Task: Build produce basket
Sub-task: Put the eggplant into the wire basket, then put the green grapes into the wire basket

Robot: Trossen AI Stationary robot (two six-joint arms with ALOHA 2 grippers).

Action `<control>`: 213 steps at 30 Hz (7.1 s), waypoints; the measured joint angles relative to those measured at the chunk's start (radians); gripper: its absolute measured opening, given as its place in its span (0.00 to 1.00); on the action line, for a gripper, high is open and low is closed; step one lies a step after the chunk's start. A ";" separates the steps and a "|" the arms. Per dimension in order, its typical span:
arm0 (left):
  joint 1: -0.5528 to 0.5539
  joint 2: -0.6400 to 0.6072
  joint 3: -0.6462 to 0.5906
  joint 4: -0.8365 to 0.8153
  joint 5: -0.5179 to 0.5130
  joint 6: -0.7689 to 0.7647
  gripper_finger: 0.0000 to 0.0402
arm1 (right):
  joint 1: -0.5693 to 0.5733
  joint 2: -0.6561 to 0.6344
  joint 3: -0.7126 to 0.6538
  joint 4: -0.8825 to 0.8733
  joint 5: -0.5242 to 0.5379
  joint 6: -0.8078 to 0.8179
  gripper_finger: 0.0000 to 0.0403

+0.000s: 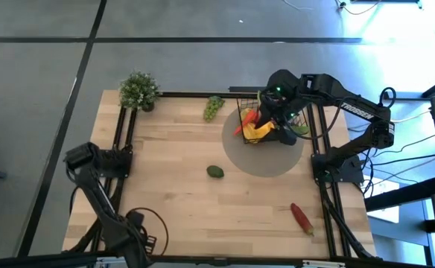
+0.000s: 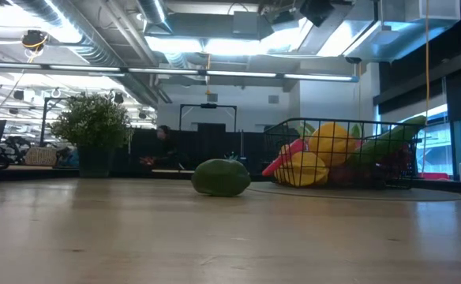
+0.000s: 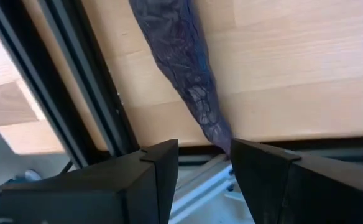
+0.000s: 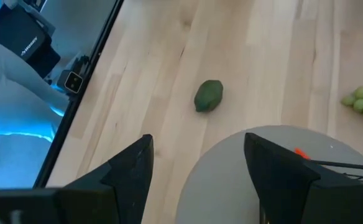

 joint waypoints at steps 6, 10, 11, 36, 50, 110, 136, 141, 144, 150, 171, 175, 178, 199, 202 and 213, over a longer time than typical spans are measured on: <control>-0.010 0.072 0.000 0.012 0.003 0.000 0.34 | 0.000 0.000 0.000 0.028 0.000 0.044 0.60; -0.011 0.107 0.000 0.020 -0.002 -0.001 0.34 | 0.000 0.000 0.000 0.031 0.000 0.045 0.60; -0.011 0.114 0.000 0.023 -0.001 -0.001 0.34 | 0.000 0.000 0.000 0.033 0.000 0.045 0.60; -0.015 0.192 -0.002 0.024 0.011 0.057 0.32 | 0.000 0.000 0.000 0.066 0.000 0.047 0.60; 0.041 0.189 -0.003 0.020 -0.058 0.192 0.07 | 0.000 0.000 0.000 0.072 0.001 0.047 0.60; 1.369 -0.054 -0.003 1.295 -0.268 2.123 0.07 | -0.238 -0.142 0.005 0.019 0.469 0.075 0.60; 1.388 0.217 -0.002 1.510 -0.255 2.055 0.08 | -0.239 -0.142 0.005 0.019 0.471 0.097 0.60; 1.402 0.217 -0.002 1.503 -0.256 1.985 0.19 | -0.239 -0.142 0.004 0.019 0.471 0.096 0.60; 1.402 0.217 -0.002 1.503 -0.258 1.961 0.22 | -0.239 -0.142 0.004 0.019 0.471 0.096 0.60; 1.399 0.217 -0.002 1.503 -0.252 1.954 0.23 | -0.239 -0.142 0.004 0.018 0.471 0.096 0.60; 1.393 0.213 0.000 1.470 -0.217 1.854 0.22 | -0.239 -0.142 0.004 0.017 0.471 0.092 0.60; 1.393 0.213 0.000 1.477 -0.232 1.856 0.16 | -0.239 -0.142 0.004 0.017 0.471 0.092 0.60; 1.390 0.213 0.000 1.481 -0.231 1.846 0.15 | -0.239 -0.142 0.004 0.017 0.471 0.092 0.60; 1.401 0.213 -0.002 1.502 -0.088 1.671 0.29 | -0.239 -0.141 0.004 0.017 0.471 0.088 0.60; 1.400 0.205 -0.003 1.500 -0.064 1.746 0.29 | -0.239 -0.141 0.004 0.017 0.471 0.082 0.60; 1.408 0.193 -0.003 1.456 -0.090 1.901 0.29 | -0.239 -0.141 0.004 -0.002 0.471 0.067 0.60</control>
